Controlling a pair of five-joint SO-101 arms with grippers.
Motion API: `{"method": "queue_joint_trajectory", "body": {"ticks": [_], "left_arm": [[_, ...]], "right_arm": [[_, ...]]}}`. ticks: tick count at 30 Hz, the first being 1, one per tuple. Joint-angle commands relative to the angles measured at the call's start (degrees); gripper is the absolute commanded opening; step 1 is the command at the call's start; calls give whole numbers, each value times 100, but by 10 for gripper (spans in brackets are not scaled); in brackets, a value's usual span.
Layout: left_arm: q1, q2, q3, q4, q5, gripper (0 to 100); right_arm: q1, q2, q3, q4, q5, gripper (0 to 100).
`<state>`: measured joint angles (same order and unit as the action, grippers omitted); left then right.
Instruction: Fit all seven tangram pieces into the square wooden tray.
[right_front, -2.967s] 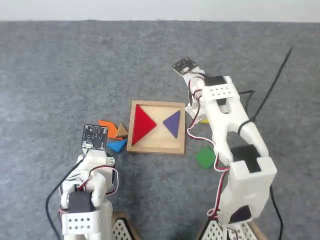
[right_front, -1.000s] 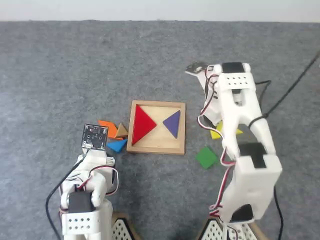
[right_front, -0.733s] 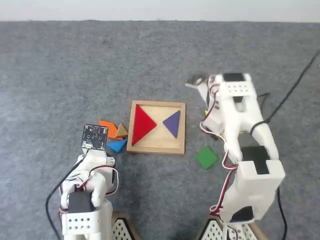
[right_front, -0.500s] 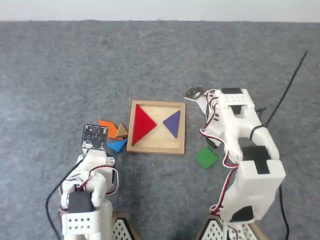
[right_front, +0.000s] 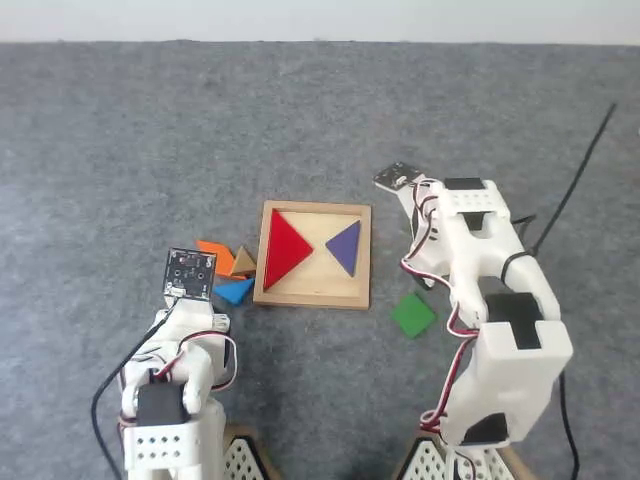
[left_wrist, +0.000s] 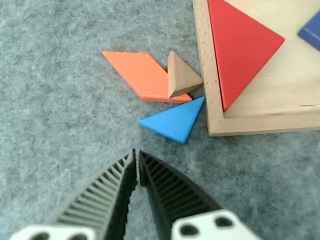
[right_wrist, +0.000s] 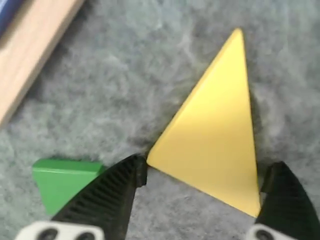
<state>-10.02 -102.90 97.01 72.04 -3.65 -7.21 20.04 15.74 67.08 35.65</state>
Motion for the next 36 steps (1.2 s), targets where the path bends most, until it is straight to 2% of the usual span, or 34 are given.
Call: {"method": "queue_joint_trajectory", "body": {"ticks": [1,4,9,20,22,26,28,36], "left_arm": [[-26,-114,-48,26,44,14],[-26,-114,-48,26,44,14],[-26,-114,-48,26,44,14],[-26,-114,-48,26,44,14],[-26,-114,-48,26,44,14],[-26,-114,-48,26,44,14],[-26,-114,-48,26,44,14],[-26,-114,-48,26,44,14]], "right_arm": [[75,136,-255,-92,-79,336],[84,127,-255,-101,-114,328],[110,75,-281,-119,-281,235],[110,66,-290,-268,-413,235],[119,66,-290,-251,-607,273],[-48,48,-334,40,-826,449],[-189,-57,-387,180,-809,496],[-180,-119,-484,-198,-1407,452]]}}
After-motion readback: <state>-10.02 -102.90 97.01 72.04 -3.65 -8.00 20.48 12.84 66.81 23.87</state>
